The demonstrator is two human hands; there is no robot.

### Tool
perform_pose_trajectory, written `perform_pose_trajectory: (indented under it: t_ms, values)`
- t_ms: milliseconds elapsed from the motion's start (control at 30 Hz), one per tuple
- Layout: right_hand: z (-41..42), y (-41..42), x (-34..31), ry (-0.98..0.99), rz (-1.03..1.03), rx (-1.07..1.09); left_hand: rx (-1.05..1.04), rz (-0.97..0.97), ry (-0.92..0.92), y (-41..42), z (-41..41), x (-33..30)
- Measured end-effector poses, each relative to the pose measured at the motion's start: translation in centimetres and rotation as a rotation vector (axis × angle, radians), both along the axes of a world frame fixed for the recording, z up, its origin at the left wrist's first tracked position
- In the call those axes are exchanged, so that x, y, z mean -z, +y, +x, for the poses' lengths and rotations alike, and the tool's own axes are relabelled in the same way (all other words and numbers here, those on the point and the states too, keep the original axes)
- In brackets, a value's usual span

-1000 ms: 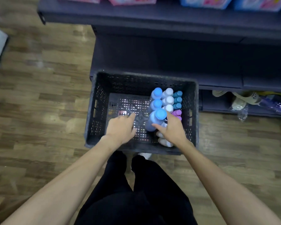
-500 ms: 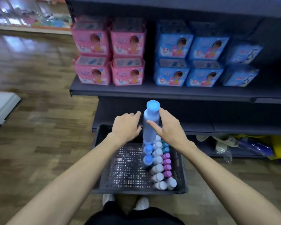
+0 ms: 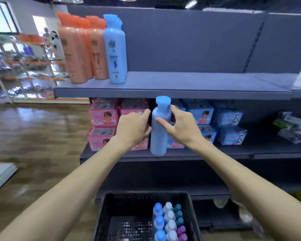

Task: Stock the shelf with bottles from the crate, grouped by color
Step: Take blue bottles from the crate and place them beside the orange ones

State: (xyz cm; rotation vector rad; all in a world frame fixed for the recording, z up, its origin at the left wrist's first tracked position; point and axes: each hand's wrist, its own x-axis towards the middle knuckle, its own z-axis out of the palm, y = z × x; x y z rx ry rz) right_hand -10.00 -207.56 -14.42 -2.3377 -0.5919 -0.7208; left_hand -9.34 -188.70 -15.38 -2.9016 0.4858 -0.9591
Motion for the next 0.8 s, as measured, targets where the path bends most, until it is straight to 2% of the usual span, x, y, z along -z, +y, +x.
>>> perform_pose_trajectory:
  t_ms: [167,433,600,800]
  values:
    - [1.9,1.0,-7.6,-0.085,0.024,0.033,-0.002,0.012,-0.135,0.2,1.4,-7.6]
    - [3.7,3.1,-16.6,-0.147,-0.019,0.042,-0.059,0.080,-0.276,2.3,3.4,-15.7]
    - [6.0,4.2,-19.4,-0.087,0.042,0.048,-0.070,0.135,-0.310,2.9,4.5,-18.7]
    - [8.6,5.3,-20.3,-0.068,-0.010,0.100,-0.070,0.171,-0.284,3.0,6.1,-19.2]
